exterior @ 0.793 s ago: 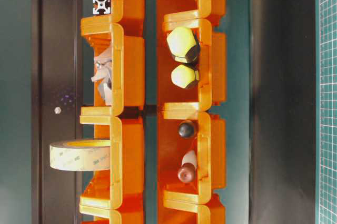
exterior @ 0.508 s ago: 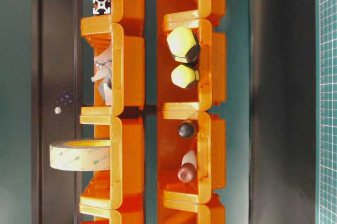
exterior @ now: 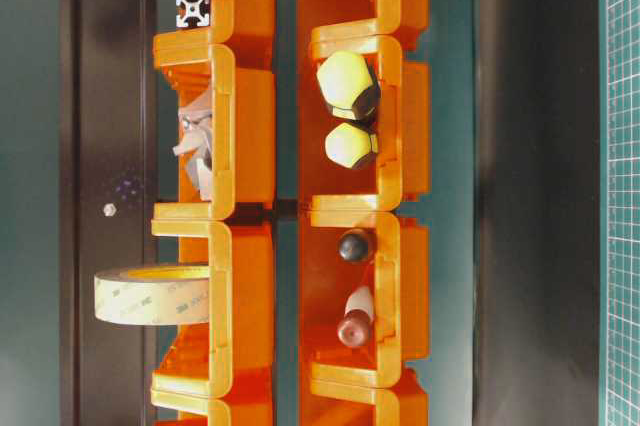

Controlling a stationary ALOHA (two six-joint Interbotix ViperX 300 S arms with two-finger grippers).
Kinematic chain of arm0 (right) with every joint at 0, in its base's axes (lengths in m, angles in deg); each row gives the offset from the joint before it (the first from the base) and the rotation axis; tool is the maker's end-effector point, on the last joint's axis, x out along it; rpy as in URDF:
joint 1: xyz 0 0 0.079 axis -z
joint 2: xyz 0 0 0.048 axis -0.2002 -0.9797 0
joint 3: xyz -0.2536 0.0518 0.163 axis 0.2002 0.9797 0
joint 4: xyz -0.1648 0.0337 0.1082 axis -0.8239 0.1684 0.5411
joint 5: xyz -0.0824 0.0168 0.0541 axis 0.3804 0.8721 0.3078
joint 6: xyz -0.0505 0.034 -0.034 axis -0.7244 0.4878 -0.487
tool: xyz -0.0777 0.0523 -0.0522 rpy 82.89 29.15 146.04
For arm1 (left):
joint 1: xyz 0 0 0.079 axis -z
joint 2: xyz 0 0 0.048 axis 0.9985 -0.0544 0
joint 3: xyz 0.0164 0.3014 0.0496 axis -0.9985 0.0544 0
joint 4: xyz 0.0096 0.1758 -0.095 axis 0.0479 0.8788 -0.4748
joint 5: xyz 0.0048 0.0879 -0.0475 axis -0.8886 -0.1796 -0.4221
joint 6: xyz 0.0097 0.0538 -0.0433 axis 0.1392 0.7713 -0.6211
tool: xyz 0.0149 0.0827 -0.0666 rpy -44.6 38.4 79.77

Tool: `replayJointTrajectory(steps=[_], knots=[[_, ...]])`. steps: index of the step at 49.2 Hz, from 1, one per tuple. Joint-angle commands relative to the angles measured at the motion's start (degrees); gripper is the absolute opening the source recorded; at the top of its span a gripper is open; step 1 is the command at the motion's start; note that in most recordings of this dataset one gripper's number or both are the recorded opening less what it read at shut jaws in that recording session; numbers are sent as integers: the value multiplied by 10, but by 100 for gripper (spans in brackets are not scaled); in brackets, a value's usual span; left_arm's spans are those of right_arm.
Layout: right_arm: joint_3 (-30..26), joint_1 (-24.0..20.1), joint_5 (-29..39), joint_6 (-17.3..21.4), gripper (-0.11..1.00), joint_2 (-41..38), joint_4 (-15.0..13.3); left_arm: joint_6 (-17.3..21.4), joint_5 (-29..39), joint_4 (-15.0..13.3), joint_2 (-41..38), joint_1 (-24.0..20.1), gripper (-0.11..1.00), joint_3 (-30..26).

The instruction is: Pick screwdriver from container rack with right arm.

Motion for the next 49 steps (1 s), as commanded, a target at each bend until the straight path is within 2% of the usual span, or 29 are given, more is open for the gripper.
replayJointTrajectory(steps=[1,6,10,21,23,26,28,31,49], knots=[[-66,-25,63,7,0,-40,-63,-3,-2,2,1,2,0,-18],[-105,-52,120,35,0,-82,-129,-4,-1,2,4,3,0,-18],[-133,-82,176,71,0,-120,-196,-4,1,3,4,3,0,-18],[-175,-200,388,202,0,-227,-458,-4,8,3,6,4,0,-18],[-174,-218,421,225,0,-245,-497,-4,9,2,7,3,0,-18],[-170,-238,461,252,0,-272,-538,-4,8,2,8,4,0,-18],[-166,-249,481,265,0,-287,-556,-4,9,3,8,4,0,-18],[-165,-262,497,278,0,-314,-570,-4,8,2,8,4,0,-18],[-176,-273,504,274,0,-378,-572,-4,9,2,8,12,0,-18]])
